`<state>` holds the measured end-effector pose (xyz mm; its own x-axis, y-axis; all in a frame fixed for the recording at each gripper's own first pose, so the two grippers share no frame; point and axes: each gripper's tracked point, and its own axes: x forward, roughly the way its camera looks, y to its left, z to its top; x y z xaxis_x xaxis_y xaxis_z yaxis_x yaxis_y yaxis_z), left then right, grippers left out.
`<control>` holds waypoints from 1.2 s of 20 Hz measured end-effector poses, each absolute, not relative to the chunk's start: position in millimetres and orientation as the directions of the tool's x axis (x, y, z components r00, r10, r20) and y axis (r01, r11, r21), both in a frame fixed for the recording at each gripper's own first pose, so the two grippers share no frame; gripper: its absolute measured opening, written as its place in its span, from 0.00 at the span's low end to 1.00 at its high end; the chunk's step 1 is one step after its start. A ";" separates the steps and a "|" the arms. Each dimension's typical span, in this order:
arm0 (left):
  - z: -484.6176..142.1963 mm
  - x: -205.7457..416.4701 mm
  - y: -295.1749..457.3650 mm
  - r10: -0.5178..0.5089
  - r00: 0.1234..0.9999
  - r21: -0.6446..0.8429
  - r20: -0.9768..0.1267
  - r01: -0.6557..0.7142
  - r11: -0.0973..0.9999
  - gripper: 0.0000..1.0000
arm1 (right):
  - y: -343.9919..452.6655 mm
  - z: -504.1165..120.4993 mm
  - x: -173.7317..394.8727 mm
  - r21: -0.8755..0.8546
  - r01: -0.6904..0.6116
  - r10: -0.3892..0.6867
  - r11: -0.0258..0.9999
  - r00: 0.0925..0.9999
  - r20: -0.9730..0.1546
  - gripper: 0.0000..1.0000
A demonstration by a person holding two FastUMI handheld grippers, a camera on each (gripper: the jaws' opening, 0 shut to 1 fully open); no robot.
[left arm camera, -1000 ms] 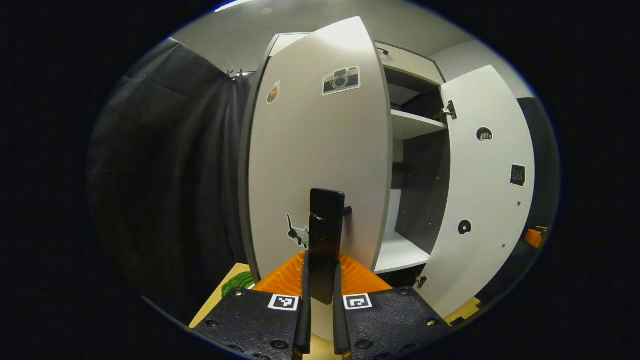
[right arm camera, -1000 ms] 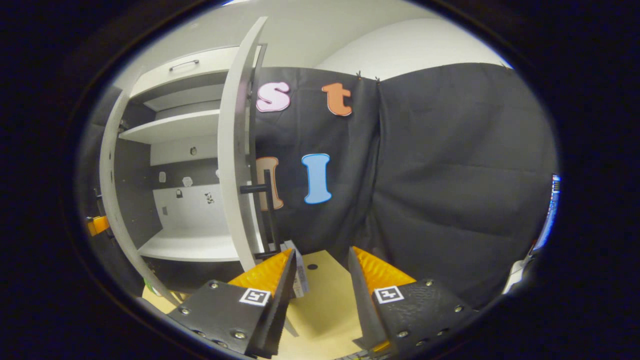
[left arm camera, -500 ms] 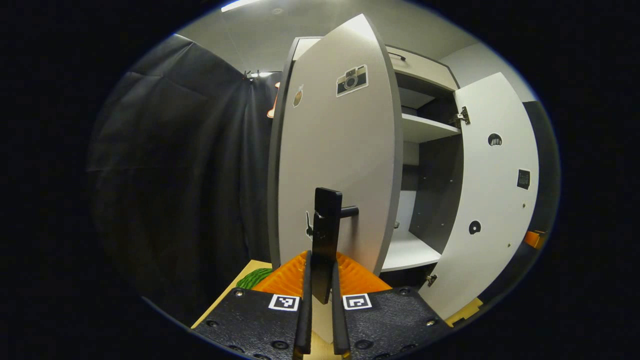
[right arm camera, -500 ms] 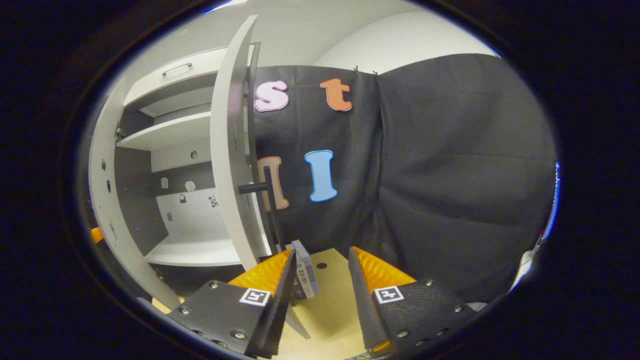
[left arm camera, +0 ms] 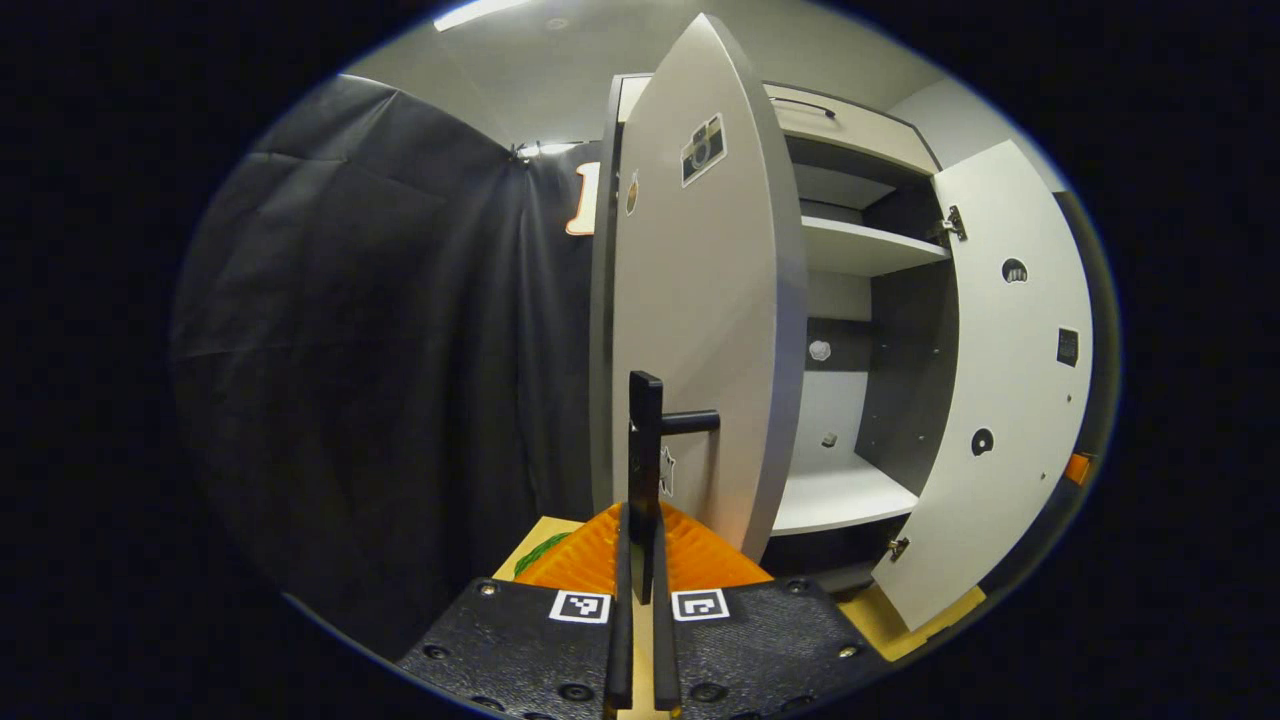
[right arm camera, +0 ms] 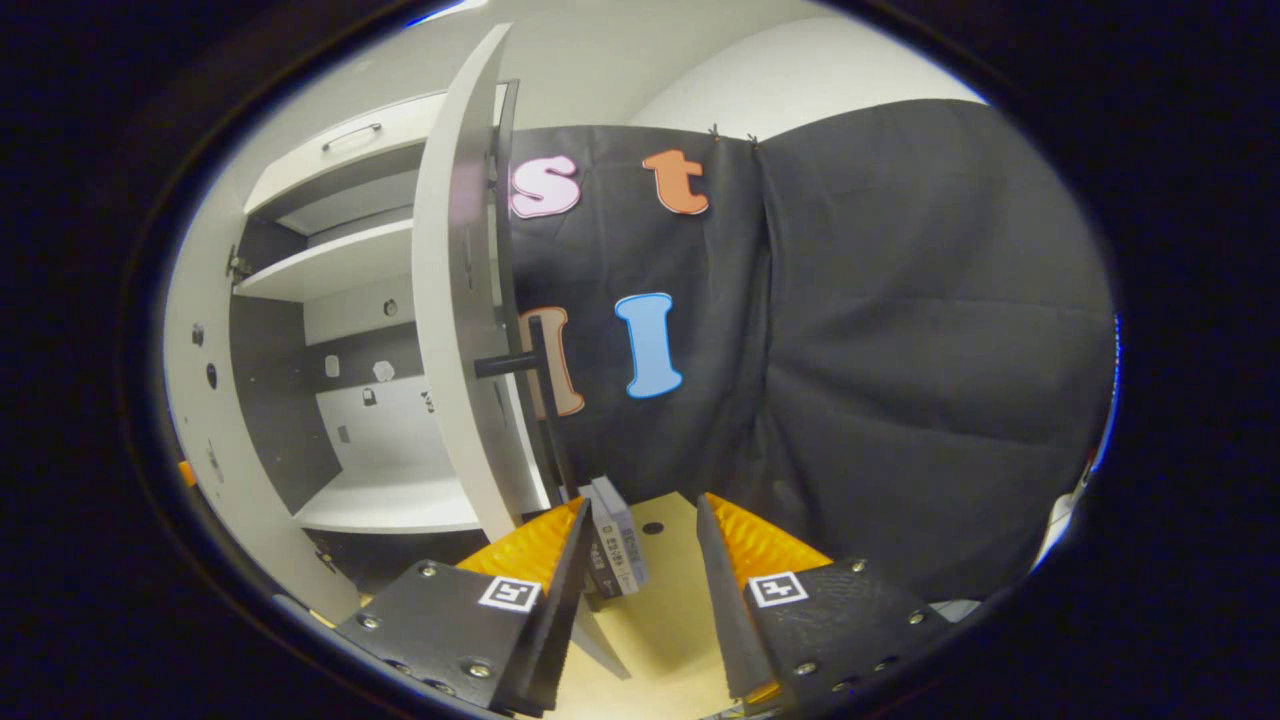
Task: Open the right door of the double-door shoe cabinet with the right hand, and open the left door with the left hand.
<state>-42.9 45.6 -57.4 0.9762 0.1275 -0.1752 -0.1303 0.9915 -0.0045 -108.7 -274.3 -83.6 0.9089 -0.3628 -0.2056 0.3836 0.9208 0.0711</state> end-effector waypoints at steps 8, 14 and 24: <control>-56.3 -50.3 88.3 0.212 0.961 0.002 -0.178 -0.215 0.977 0.01 | -274.6 -86.4 -104.6 0.083 0.384 -0.362 0.920 0.910 -0.204 0.58; -57.0 -52.0 101.3 0.184 0.968 -0.042 -0.171 -0.193 0.980 0.01 | -274.5 -86.9 -102.9 0.101 0.378 -0.354 0.920 0.914 -0.200 0.63; -57.6 -49.8 120.8 0.101 0.983 -0.051 -0.155 -0.110 0.993 0.01 | -274.2 -86.9 -103.5 0.096 0.385 -0.361 0.918 0.911 -0.200 0.63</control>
<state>-49.8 120.8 -57.6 0.9827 0.1010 -0.1552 -0.1100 0.9926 -0.0511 -103.5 -274.2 -86.9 0.9109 -0.3611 -0.1998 0.3849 0.9179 0.0961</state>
